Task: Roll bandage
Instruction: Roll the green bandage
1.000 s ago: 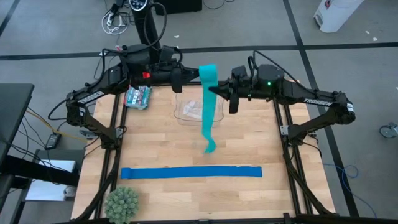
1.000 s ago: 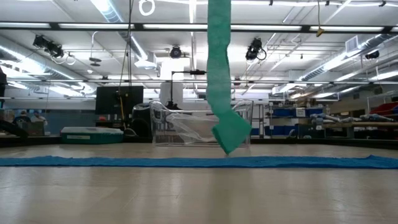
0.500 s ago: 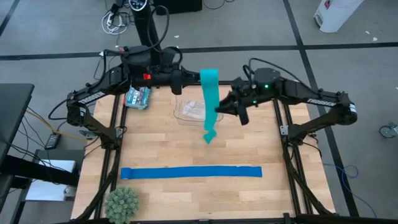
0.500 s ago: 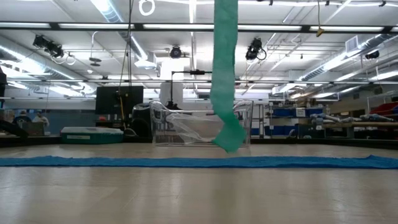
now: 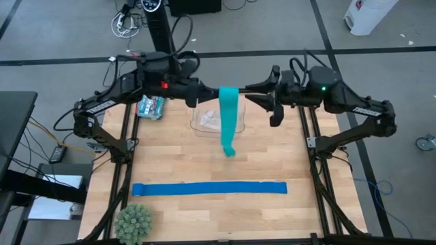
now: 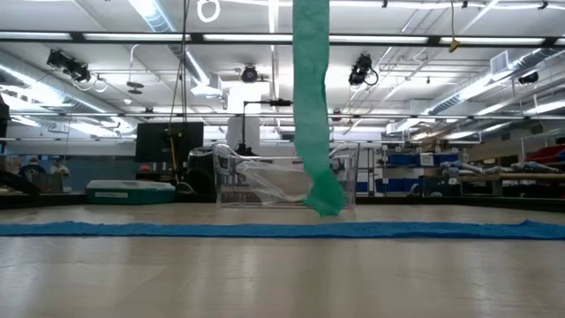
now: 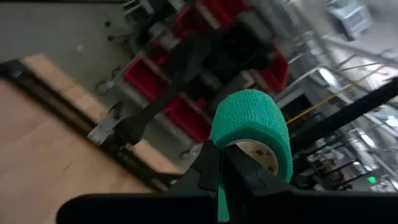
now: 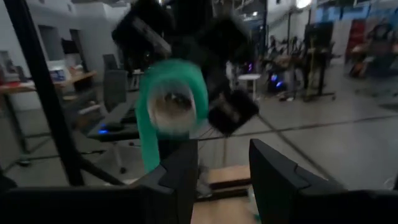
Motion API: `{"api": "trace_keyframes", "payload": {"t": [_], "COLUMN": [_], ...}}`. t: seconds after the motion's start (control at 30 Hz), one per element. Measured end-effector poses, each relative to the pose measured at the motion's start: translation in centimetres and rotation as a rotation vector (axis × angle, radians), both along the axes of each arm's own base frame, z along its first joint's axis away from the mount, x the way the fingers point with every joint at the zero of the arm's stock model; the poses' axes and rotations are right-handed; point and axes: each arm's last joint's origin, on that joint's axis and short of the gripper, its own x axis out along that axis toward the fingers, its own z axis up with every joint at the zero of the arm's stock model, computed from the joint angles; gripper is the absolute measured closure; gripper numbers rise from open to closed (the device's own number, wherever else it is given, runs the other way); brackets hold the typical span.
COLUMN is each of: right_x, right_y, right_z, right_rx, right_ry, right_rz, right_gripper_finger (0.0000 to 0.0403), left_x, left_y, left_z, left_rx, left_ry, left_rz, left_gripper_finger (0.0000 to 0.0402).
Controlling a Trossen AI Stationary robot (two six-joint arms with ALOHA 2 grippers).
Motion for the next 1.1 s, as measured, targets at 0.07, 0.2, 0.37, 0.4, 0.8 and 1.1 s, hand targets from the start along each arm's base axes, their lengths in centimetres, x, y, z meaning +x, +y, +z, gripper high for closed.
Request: {"api": "trace_keyframes", "payload": {"t": [0.07,0.2,0.37,0.4,0.8,1.1], "right_x": [0.3,1.0,2.0,2.1,2.8,4.3], "right_y": [0.0,0.1,0.0,0.0,0.7,0.6], "right_z": [0.6,1.0,1.1,1.1,1.0,0.5], "right_rx": [-0.026,-0.075,-0.086,-0.091,-0.11,-0.128], "right_ry": [-0.009,-0.003,0.021,0.022,0.034,0.026], "right_rz": [-0.018,-0.034,-0.024,-0.023,-0.004,-0.011], "right_gripper_finger": [0.0266,0.0266,0.0263,0.0263,0.0265,0.0271], "left_x": [0.0,0.0,0.0,0.0,0.0,0.0], "left_y": [0.0,0.0,0.1,0.1,0.2,0.2], "left_z": [-0.3,-0.4,-0.4,-0.4,-0.4,-0.6], "left_rx": [-0.006,-0.008,-0.006,-0.006,-0.004,-0.003], "left_ry": [0.032,0.042,0.044,0.043,0.043,0.062], "left_rz": [0.004,0.006,0.022,0.022,0.047,0.044], "left_gripper_finger": [0.039,0.039,0.039,0.039,0.039,0.039]}}
